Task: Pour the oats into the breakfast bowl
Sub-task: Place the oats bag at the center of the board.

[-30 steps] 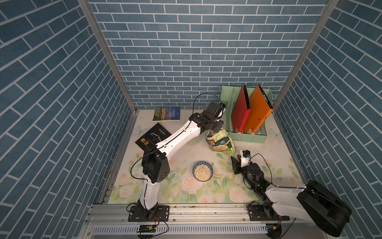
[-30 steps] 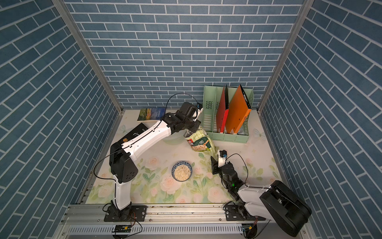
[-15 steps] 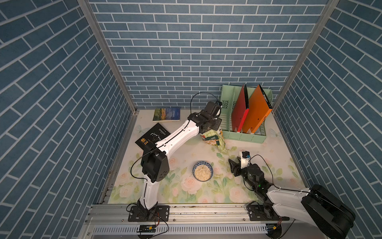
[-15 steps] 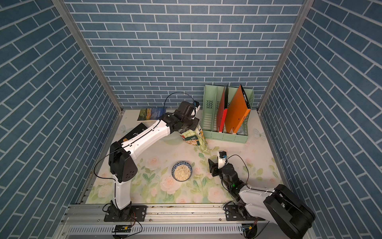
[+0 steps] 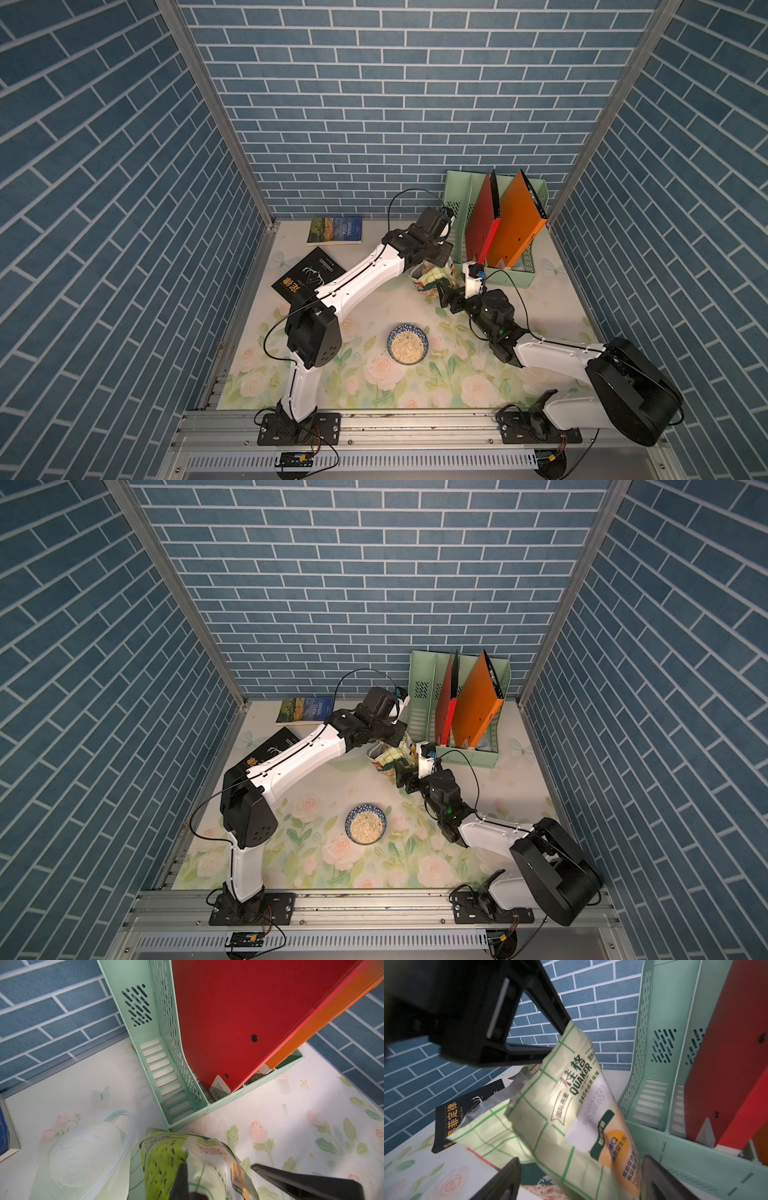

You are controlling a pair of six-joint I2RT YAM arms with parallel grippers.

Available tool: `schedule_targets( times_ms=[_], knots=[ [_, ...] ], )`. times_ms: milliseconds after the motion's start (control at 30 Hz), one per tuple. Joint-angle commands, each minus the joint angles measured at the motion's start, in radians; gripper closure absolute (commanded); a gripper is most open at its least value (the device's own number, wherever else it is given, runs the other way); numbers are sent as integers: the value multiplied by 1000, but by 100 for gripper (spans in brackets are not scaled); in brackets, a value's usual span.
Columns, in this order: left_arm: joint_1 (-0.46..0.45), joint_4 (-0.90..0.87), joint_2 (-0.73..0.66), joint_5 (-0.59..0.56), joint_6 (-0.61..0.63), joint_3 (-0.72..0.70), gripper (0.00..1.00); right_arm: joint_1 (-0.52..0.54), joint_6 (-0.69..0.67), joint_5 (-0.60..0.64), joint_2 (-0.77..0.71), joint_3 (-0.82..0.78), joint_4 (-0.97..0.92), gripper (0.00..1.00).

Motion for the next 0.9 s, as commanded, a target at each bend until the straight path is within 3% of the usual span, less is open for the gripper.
schedule_targets(
  times_ms=[0, 267, 400, 433, 467, 600, 633, 733, 867],
  knots=[
    [-5, 75, -21, 17, -11, 21, 100, -9, -28, -67, 59, 39, 29, 24],
    [-5, 66, -8, 44, -13, 35, 100, -9, -63, -120, 47, -4, 86, 82],
    [-5, 57, 8, 59, -15, 60, 100, -9, -71, -134, 28, -18, 87, 100],
    [-5, 57, 10, 59, -17, 63, 100, -8, -69, -137, 25, -23, 87, 100],
    [-5, 57, 10, 55, -19, 69, 93, -9, -64, -141, 19, -27, 85, 100],
    [-5, 62, -14, 34, -35, 92, 43, -9, -12, -140, -32, -84, 83, 100],
    [-5, 72, -31, 33, -39, 92, 35, -9, 4, -130, -55, -101, 76, 100],
    [-5, 126, -99, 32, -57, 59, 23, -8, 39, -93, -141, -152, 21, 100],
    [-1, 223, -208, 5, -97, -53, 18, -8, 69, -79, -263, -217, -60, 99]
  ],
)
